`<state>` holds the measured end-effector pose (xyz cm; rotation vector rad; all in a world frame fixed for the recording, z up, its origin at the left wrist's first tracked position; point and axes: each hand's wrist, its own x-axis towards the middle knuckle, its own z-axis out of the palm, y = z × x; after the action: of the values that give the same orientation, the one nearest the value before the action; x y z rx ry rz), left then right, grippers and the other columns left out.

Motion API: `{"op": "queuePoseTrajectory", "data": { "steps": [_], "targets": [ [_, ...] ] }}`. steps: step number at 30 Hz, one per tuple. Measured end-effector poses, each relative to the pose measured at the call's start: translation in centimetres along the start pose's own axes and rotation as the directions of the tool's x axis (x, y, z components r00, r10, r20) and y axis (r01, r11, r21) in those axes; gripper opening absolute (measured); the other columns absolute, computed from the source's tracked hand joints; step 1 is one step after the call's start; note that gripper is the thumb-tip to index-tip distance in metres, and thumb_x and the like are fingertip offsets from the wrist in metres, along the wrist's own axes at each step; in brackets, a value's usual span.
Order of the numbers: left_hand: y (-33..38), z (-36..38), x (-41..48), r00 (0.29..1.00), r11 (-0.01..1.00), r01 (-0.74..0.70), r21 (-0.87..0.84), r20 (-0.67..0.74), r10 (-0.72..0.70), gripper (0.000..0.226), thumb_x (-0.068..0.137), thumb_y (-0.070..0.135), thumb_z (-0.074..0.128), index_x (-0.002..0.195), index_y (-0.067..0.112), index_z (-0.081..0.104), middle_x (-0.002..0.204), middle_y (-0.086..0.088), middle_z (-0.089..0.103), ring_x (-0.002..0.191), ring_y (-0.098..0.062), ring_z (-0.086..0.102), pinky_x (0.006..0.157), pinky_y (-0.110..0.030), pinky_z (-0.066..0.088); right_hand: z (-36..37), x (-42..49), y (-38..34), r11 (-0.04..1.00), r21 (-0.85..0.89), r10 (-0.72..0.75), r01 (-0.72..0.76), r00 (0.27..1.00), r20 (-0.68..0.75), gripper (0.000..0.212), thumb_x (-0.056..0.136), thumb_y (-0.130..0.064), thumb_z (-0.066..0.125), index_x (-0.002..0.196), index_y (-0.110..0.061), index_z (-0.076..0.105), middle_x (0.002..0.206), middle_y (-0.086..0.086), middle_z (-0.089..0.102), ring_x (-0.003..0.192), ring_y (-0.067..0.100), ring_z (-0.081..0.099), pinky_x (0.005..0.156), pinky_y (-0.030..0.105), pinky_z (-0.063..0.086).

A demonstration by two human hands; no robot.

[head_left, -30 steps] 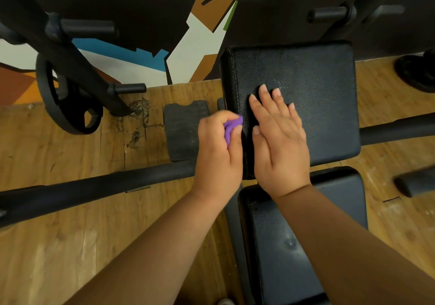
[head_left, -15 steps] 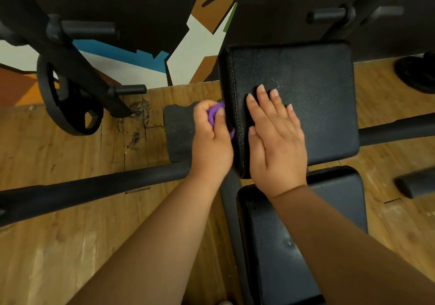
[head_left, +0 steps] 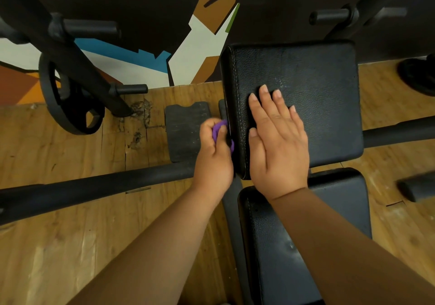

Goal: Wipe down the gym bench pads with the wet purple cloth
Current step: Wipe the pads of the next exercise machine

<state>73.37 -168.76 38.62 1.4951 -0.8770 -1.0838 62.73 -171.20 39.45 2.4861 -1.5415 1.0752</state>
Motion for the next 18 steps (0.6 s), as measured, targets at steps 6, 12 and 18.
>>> {"op": "queuePoseTrajectory", "data": {
  "steps": [6, 12, 18],
  "targets": [
    [1.1, -0.2, 1.0, 0.999, 0.997, -0.031, -0.068, -0.023, 0.029, 0.016, 0.101, 0.047, 0.033, 0.094, 0.039, 0.045, 0.090, 0.009, 0.061, 0.075, 0.000, 0.059, 0.068, -0.026, 0.050, 0.1, 0.0, 0.0, 1.000, -0.002, 0.001, -0.001, 1.000, -0.018, 0.049, 0.096, -0.021, 0.034, 0.143, -0.012, 0.044, 0.151, 0.005, 0.038, 0.144, 0.019, 0.027, 0.120, 0.036, 0.017],
    [0.8, 0.1, -0.3, 0.986, 0.987, -0.158, 0.012, -0.047, 0.158, 0.006, 0.101, 0.030, 0.040, 0.097, 0.034, 0.042, 0.090, 0.012, 0.055, 0.074, 0.012, 0.055, 0.063, -0.006, 0.041, 0.2, 0.0, 0.1, 1.000, -0.003, 0.003, -0.003, 1.000, -0.015, 0.050, 0.095, -0.023, 0.034, 0.143, -0.013, 0.044, 0.151, 0.005, 0.039, 0.144, 0.018, 0.027, 0.120, 0.037, 0.017],
    [1.3, 0.3, 1.2, 0.979, 0.981, -0.179, 0.074, -0.082, 0.185, 0.012, 0.105, 0.025, 0.032, 0.102, 0.032, 0.040, 0.090, 0.011, 0.055, 0.070, 0.012, 0.054, 0.060, -0.005, 0.039, 0.3, -0.1, 0.0, 1.000, -0.009, -0.001, 0.000, 1.000, -0.028, 0.051, 0.094, -0.023, 0.034, 0.142, -0.012, 0.045, 0.151, 0.007, 0.040, 0.144, 0.020, 0.029, 0.119, 0.039, 0.019]
  ]
}}
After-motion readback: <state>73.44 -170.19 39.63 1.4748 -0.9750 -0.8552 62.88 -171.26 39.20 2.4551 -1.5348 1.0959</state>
